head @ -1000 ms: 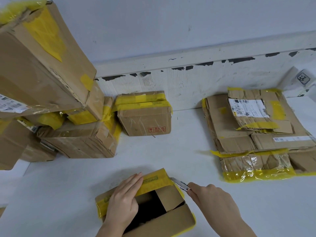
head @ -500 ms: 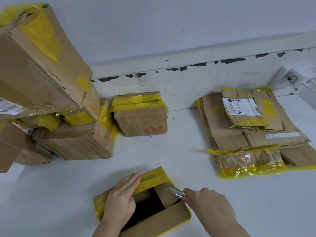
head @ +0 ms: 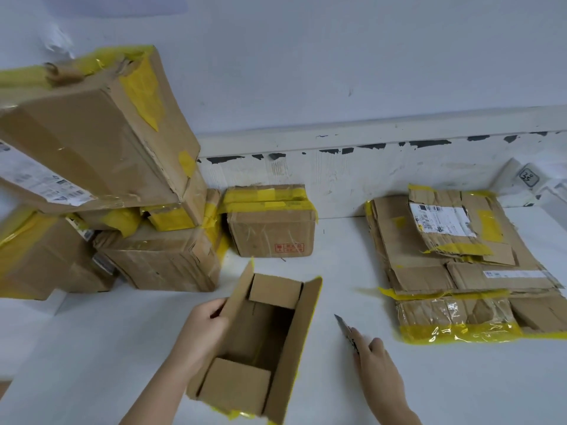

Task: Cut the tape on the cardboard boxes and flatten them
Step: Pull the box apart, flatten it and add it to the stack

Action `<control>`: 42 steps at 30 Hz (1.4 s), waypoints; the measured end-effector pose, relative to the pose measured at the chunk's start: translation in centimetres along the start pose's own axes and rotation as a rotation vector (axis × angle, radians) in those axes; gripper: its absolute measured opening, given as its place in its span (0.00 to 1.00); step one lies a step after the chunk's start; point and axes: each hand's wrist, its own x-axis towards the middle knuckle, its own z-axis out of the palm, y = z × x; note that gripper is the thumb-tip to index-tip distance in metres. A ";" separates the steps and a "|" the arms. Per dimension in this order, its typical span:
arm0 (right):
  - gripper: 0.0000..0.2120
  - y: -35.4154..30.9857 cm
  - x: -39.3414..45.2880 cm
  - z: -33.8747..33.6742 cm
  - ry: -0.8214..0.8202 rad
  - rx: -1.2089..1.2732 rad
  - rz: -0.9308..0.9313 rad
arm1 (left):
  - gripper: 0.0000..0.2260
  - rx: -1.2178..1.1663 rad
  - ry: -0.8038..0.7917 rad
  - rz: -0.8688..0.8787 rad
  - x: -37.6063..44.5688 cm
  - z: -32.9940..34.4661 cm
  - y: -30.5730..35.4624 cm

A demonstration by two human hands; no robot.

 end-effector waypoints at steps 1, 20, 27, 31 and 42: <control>0.26 -0.5 0.2 0.1 0.056 -0.042 -0.014 | 0.17 -0.071 -0.001 -0.049 0.0 -0.1 -0.1; 0.16 -10.9 0.1 -9.8 0.613 0.256 -0.586 | 0.17 -0.243 -0.009 0.022 -0.2 0.6 -3.1; 0.27 -8.4 0.9 -5.8 0.217 -0.371 -0.605 | 0.20 0.663 0.265 0.662 0.1 -0.1 -5.4; 0.27 -6.4 2.0 -3.0 0.019 -0.183 -0.614 | 0.23 0.656 0.202 0.842 -0.5 0.5 -5.8; 0.20 -7.6 3.2 -4.6 0.027 -0.287 -0.650 | 0.18 0.505 -0.493 0.434 -2.2 0.0 -5.9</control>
